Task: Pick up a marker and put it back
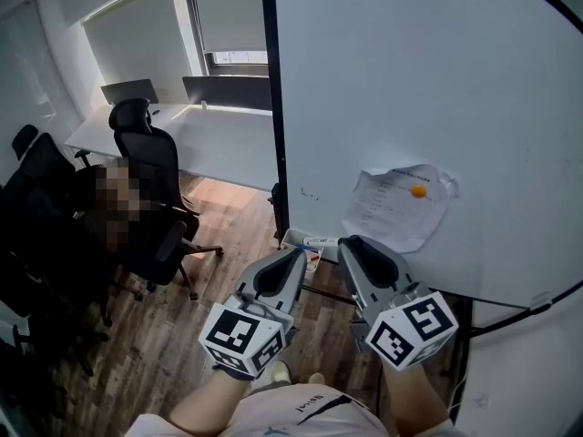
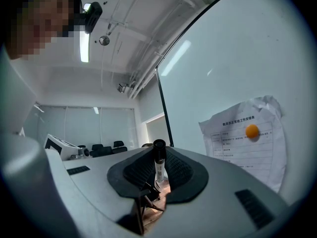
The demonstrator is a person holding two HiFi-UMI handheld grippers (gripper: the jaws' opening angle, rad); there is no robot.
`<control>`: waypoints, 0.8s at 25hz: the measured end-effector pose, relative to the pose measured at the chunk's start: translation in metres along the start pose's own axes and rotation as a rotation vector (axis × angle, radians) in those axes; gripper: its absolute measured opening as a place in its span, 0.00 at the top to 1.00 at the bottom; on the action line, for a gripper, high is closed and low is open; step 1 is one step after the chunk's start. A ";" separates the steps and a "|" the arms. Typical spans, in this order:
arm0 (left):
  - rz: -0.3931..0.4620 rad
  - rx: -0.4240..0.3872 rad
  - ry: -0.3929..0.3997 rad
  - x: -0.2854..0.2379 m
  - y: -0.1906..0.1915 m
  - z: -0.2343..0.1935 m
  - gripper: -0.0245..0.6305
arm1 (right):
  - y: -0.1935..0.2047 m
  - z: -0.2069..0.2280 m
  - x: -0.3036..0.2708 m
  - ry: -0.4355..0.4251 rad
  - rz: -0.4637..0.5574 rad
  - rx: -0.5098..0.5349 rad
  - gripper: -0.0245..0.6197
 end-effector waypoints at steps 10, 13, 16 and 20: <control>-0.002 0.006 -0.015 0.000 0.008 -0.010 0.95 | 0.015 0.000 -0.006 0.004 -0.027 -0.017 0.86; -0.003 0.014 -0.016 -0.001 0.015 -0.017 0.95 | 0.024 0.003 -0.010 0.012 -0.042 -0.026 0.86; -0.003 0.029 -0.021 -0.002 0.022 -0.027 0.95 | 0.038 0.006 -0.016 0.024 -0.062 -0.038 0.86; -0.024 0.036 -0.025 -0.006 0.036 -0.039 0.95 | 0.059 0.012 -0.023 0.047 -0.092 -0.058 0.86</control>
Point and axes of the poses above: the fingertips, and each gripper's own axes: x backward along the fingers, z to its right, y out of its underside, the point moved 2 cm from there along x, backward along the fingers, and after that the axes turned 4 degrees about z, right-handed, at the moved point
